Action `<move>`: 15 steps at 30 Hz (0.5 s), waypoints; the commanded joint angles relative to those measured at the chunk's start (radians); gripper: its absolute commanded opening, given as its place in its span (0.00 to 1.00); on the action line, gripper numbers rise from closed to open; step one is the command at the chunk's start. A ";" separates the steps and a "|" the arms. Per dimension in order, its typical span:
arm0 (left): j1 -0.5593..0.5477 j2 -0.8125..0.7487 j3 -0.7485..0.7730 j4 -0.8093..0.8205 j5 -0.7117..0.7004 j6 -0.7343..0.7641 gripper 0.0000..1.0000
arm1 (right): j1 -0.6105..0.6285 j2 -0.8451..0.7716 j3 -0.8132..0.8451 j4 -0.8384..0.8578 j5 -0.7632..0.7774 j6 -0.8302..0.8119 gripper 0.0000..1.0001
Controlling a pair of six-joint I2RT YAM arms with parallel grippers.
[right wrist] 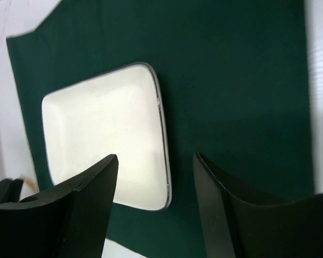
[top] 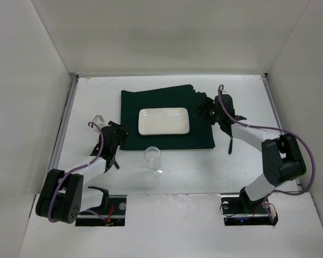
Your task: Set the dinner table for one person
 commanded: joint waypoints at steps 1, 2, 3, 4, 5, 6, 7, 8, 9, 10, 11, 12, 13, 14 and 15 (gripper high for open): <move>-0.008 0.007 0.009 0.054 -0.007 -0.007 0.31 | 0.022 -0.132 0.053 -0.113 0.213 -0.113 0.64; -0.010 0.008 0.010 0.056 -0.006 -0.007 0.31 | 0.049 -0.164 0.065 -0.142 0.253 -0.137 0.61; -0.011 0.008 0.010 0.056 -0.009 -0.007 0.31 | 0.076 -0.195 0.079 -0.165 0.289 -0.163 0.55; -0.016 0.007 0.012 0.056 -0.016 -0.002 0.31 | 0.111 -0.224 0.097 -0.193 0.319 -0.197 0.50; -0.017 0.008 0.013 0.056 -0.018 0.001 0.31 | 0.154 -0.250 0.120 -0.225 0.347 -0.231 0.42; -0.017 0.011 0.015 0.054 -0.016 0.001 0.30 | 0.195 -0.272 0.149 -0.261 0.368 -0.263 0.32; -0.017 0.014 0.015 0.053 -0.012 0.001 0.28 | 0.240 -0.286 0.185 -0.306 0.382 -0.294 0.25; -0.019 0.014 0.015 0.056 -0.010 -0.002 0.26 | 0.290 -0.298 0.220 -0.353 0.398 -0.326 0.20; -0.022 0.007 0.013 0.056 -0.013 -0.002 0.24 | 0.336 -0.309 0.255 -0.398 0.407 -0.353 0.17; -0.029 0.000 0.013 0.057 -0.019 0.004 0.22 | 0.382 -0.319 0.287 -0.447 0.416 -0.372 0.15; -0.034 -0.001 0.013 0.057 -0.027 0.008 0.21 | 0.433 -0.329 0.320 -0.499 0.422 -0.387 0.14; -0.036 -0.003 0.013 0.057 -0.033 0.010 0.20 | 0.476 -0.335 0.347 -0.545 0.424 -0.398 0.14; -0.040 -0.003 0.013 0.057 -0.035 0.012 0.20 | 0.517 -0.339 0.378 -0.591 0.422 -0.410 0.14; -0.043 -0.003 0.013 0.057 -0.035 0.012 0.20 | 0.556 -0.341 0.406 -0.631 0.421 -0.423 0.15; -0.046 0.000 0.015 0.057 -0.033 0.012 0.20 | 0.602 -0.341 0.442 -0.677 0.425 -0.435 0.17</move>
